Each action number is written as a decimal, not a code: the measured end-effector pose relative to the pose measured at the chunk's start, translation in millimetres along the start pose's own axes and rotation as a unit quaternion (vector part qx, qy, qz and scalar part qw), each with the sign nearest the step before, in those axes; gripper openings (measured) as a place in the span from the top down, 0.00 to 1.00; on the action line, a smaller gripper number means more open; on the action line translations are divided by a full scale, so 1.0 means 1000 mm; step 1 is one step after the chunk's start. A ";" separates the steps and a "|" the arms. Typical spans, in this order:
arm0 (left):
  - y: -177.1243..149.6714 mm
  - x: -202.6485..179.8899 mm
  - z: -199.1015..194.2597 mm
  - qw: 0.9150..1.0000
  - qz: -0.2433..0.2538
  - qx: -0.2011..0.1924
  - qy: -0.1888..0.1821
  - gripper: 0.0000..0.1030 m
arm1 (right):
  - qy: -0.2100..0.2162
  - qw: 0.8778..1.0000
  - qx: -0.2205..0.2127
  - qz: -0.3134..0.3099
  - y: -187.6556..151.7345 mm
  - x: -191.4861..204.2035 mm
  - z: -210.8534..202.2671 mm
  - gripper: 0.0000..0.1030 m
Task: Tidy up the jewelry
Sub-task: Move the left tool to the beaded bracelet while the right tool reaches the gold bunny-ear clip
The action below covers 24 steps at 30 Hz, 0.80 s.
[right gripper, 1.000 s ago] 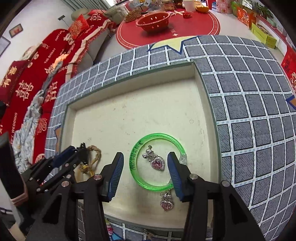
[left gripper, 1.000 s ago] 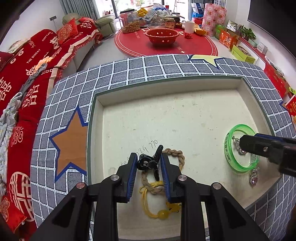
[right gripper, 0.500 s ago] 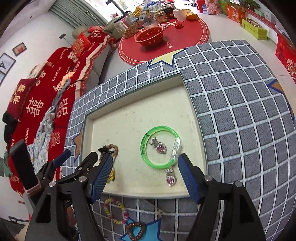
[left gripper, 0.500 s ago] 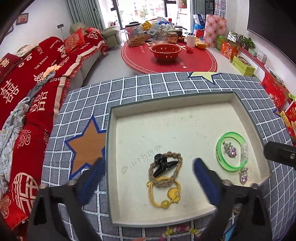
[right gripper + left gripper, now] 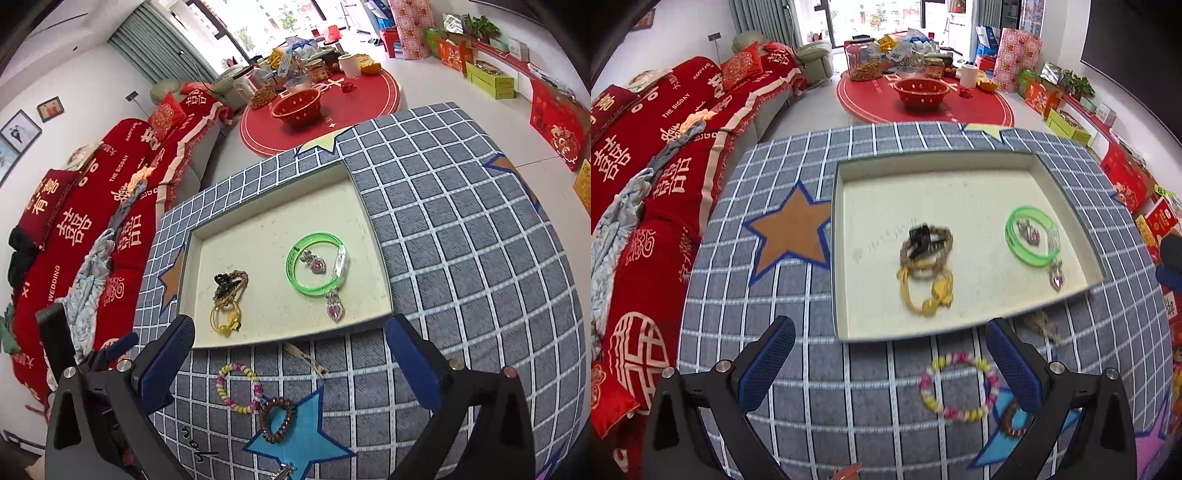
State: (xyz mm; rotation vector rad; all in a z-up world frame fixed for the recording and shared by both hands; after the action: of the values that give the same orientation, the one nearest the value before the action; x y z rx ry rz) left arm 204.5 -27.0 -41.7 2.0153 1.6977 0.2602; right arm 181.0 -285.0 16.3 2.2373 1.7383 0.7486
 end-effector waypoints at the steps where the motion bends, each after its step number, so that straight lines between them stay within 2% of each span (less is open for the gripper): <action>1: -0.006 0.001 -0.001 1.000 0.001 0.005 0.001 0.00 | -0.002 1.000 -0.001 0.004 -0.005 -0.001 -0.004 0.00; 5: -0.027 0.005 -0.006 1.000 -0.007 0.015 0.009 0.00 | -0.014 1.000 0.011 0.007 -0.022 -0.003 -0.010 0.00; 10: -0.052 0.014 -0.004 0.999 -0.022 0.043 -0.003 0.00 | -0.044 0.998 0.041 -0.023 -0.049 -0.002 -0.015 0.00; 15: -0.076 0.021 0.002 0.996 -0.043 0.075 -0.025 0.00 | -0.039 0.995 0.085 -0.019 -0.074 -0.007 -0.008 0.00; 24: -0.093 0.033 0.013 0.991 -0.095 0.093 -0.029 0.00 | -0.076 0.988 0.133 -0.028 -0.105 -0.015 0.011 0.00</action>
State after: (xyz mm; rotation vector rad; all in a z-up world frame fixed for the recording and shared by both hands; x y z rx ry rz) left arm 135.6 12.0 -102.7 1.9487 1.9230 -0.0215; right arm 95.7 -267.9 -44.7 2.3273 1.9129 0.3398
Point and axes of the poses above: each gripper's, at about its wrist camera, not at the fingertips, and z roughly the way its jaws point, x to its left, y to its top, the point moved 2 cm from there along z, roughly the way its jaws point, and after that the axes turned 13 degrees about -y, right-handed, at the moved point
